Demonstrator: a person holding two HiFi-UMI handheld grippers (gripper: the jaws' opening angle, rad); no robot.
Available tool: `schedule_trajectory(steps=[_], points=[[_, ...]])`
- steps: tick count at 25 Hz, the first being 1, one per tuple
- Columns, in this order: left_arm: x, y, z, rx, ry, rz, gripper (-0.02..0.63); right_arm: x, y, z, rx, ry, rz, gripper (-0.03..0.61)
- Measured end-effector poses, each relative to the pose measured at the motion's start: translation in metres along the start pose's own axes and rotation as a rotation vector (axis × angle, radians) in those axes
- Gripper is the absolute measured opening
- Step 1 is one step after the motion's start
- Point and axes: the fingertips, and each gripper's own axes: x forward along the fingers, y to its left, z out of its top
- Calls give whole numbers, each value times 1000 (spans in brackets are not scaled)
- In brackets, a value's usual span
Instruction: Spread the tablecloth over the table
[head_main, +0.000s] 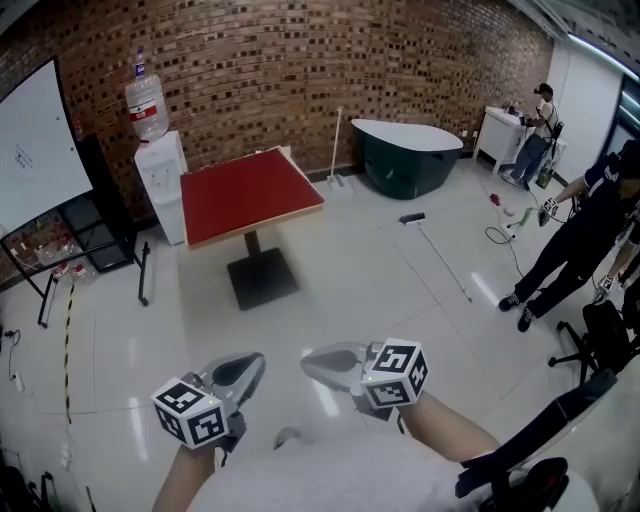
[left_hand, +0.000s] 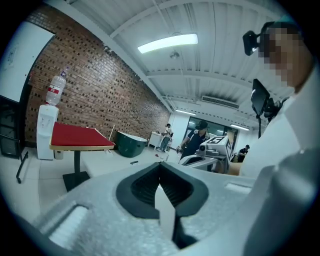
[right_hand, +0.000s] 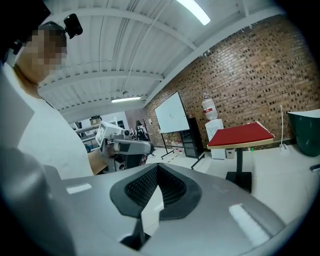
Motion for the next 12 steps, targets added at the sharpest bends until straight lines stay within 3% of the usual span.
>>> schedule_trajectory(steps=[12], points=[[6,-7,-16,-17,30,15,2,-6,3,-22,27,11,22,0]])
